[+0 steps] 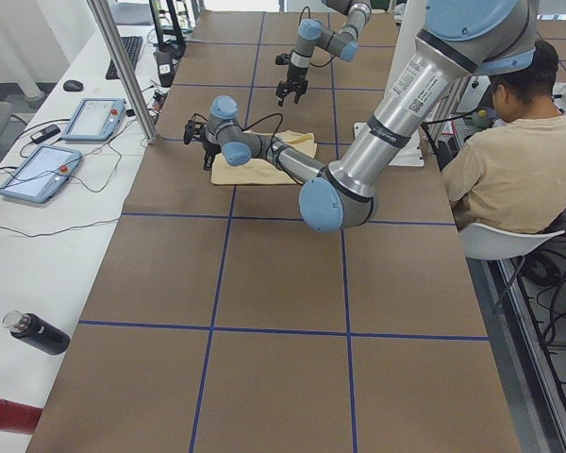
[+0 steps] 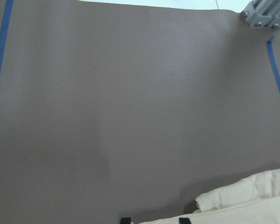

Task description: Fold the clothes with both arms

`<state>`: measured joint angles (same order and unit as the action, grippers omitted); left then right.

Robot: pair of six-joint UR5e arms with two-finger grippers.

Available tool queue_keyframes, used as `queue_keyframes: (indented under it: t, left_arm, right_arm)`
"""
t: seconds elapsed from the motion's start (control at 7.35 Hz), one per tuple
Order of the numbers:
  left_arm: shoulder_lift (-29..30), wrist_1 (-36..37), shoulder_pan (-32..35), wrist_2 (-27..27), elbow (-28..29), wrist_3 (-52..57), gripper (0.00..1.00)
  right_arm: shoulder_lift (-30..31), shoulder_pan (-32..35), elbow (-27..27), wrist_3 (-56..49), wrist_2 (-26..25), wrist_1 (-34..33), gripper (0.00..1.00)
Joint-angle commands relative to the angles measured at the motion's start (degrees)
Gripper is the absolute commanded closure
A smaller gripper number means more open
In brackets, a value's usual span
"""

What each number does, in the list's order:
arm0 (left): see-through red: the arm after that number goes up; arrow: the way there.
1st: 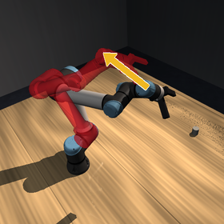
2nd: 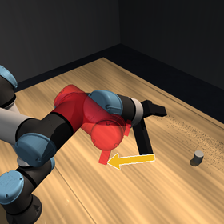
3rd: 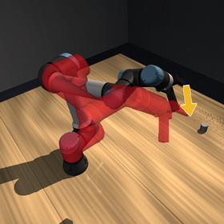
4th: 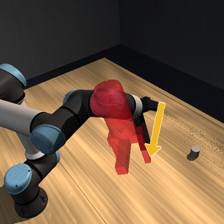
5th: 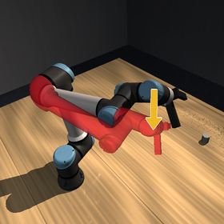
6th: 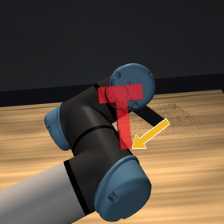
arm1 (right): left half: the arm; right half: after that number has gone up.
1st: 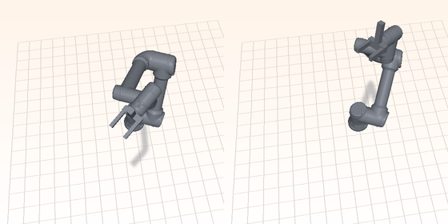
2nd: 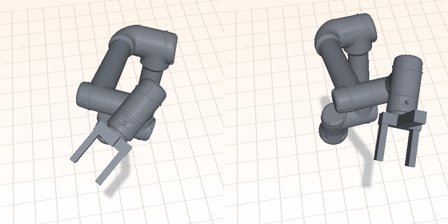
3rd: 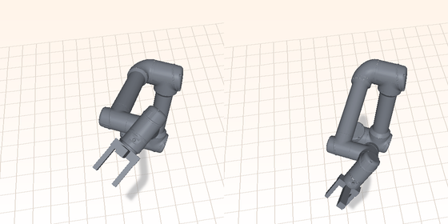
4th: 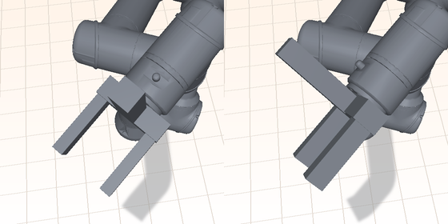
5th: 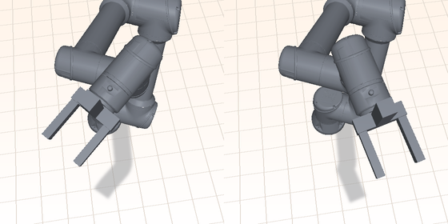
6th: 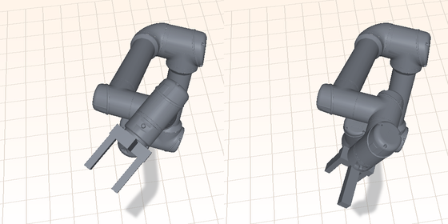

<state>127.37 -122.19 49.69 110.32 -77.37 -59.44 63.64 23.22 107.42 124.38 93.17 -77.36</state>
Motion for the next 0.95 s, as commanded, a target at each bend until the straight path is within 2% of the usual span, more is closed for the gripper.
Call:
queue_keyframes:
  t: [0.0,0.27,0.82]
  left_arm:
    - [-5.8,6.0,0.5,2.3,-12.8,0.0,0.52]
    - [-5.9,6.4,0.5,2.3,-13.4,-0.1,0.51]
    - [-5.8,6.4,0.5,2.3,-13.9,-0.6,0.49]
  right_arm:
    - [-3.2,-8.2,-2.5,8.7,-8.8,0.5,0.0]
    - [-5.2,-11.3,-6.2,11.9,-13.6,0.7,0.0]
    - [-6.4,-11.3,-9.0,11.9,-13.7,0.8,0.04]
